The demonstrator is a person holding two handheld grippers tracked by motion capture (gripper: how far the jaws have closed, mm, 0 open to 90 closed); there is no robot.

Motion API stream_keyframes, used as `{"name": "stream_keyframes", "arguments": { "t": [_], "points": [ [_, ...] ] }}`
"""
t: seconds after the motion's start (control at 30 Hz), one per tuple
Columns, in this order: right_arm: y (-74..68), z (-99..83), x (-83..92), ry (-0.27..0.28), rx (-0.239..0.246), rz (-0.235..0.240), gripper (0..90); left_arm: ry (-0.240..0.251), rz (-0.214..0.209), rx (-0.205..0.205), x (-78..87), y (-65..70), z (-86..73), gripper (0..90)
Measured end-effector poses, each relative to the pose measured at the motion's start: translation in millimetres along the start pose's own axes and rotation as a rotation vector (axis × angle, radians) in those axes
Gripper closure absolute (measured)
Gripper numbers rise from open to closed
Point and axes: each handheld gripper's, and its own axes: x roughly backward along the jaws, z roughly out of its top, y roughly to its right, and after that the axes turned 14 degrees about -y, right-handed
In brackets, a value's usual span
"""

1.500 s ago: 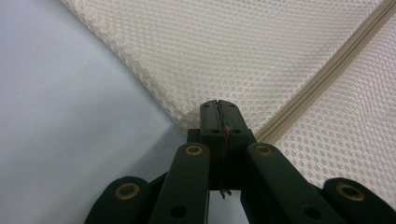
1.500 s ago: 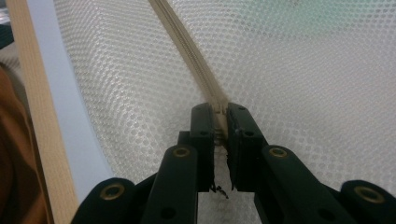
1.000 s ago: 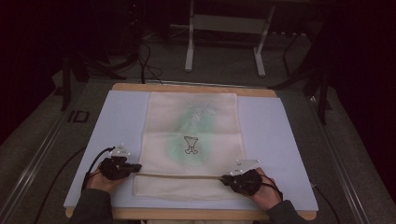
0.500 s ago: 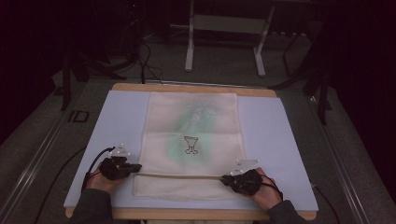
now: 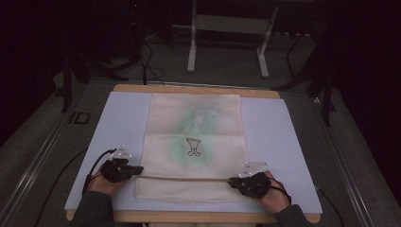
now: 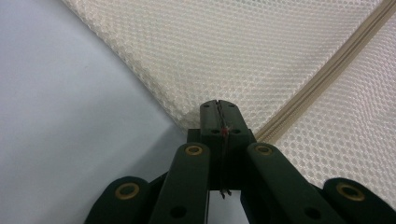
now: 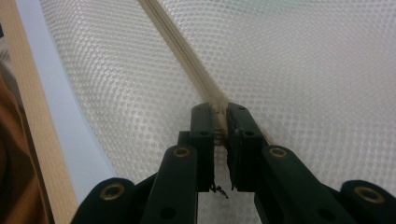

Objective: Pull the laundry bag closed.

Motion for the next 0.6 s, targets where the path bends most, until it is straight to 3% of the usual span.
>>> {"name": "stream_keyframes", "arguments": {
  "t": [0.6],
  "points": [
    [5.7, -9.7, 6.1, 0.002, -0.02, -0.01, 82.2, -0.001, 0.0, 0.002, 0.0, 0.2, 0.0, 89.7]
  ]
}}
